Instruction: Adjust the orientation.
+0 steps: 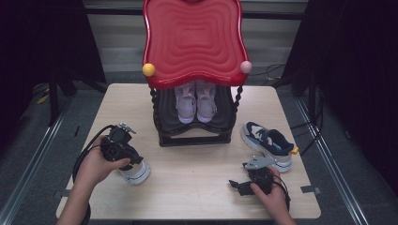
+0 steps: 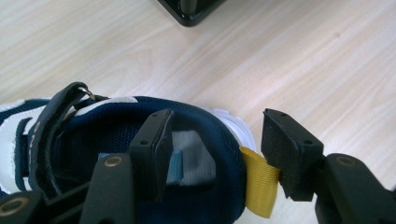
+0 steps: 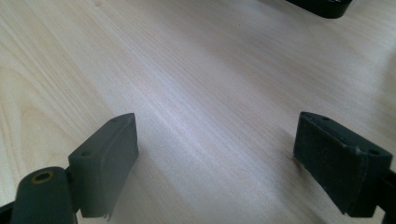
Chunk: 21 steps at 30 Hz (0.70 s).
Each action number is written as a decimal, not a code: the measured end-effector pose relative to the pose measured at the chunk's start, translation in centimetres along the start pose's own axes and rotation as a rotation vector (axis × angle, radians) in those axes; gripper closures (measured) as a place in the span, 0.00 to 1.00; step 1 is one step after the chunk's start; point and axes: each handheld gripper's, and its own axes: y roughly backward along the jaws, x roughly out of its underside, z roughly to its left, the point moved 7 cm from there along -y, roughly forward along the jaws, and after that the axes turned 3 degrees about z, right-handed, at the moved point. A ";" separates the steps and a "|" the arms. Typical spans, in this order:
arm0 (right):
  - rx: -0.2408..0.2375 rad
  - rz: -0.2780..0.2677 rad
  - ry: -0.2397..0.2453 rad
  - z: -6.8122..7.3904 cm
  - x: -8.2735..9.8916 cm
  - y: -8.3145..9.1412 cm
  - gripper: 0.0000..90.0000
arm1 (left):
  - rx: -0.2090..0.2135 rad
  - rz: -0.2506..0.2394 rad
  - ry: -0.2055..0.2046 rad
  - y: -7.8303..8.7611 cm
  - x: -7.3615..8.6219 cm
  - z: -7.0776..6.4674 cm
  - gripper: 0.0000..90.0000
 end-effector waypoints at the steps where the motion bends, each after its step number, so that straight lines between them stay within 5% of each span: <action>1: 0.000 0.000 0.000 0.0 0.0 0.0 0.15 | 0.007 0.010 0.001 0.1 0.0 0.0 0.48; 8: 0.000 0.002 -0.002 0.0 0.0 0.0 0.15 | 0.045 0.129 -0.023 -0.7 0.6 -0.4 0.47; 21: 0.000 0.002 -0.002 0.0 0.0 0.0 0.15 | 0.062 0.232 -0.020 -2.2 1.0 -0.2 0.51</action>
